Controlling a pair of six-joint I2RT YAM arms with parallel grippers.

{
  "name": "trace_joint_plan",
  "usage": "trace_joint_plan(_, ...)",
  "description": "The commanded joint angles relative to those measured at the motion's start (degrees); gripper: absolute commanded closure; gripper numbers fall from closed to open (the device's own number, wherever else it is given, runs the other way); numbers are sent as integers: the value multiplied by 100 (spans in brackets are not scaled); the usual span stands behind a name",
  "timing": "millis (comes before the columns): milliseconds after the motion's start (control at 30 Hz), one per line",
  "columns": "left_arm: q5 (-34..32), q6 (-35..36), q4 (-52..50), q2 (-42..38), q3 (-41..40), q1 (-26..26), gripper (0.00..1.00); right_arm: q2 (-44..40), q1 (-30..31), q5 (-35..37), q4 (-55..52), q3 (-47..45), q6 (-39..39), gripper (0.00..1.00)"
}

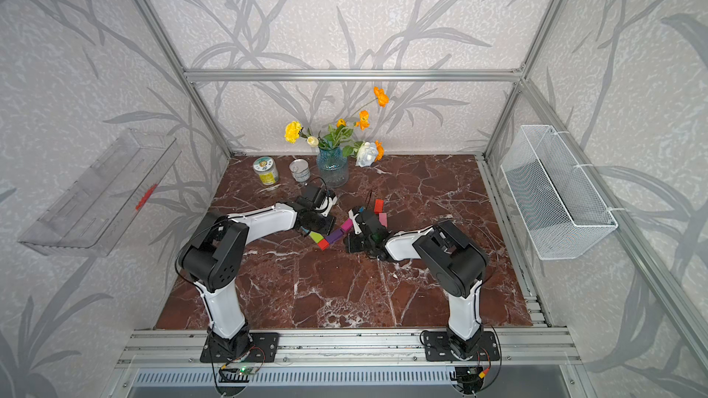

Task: Assemble the letter v with building blocks
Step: Adjust the building block at the center of the board.

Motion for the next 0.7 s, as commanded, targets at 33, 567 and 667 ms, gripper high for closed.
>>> trace_joint_plan(33,36,-104,-270,-225,-104,5,100,152,64,28,-6,125,-23,100)
trace_joint_plan(567,42,-133,-346,-181,-87,3,100,327,98,46,-35,254,-31,100)
trace_joint_plan(667,48,-130,-359,-201,-94,1,100,353,98,52,-44,293,-40,100)
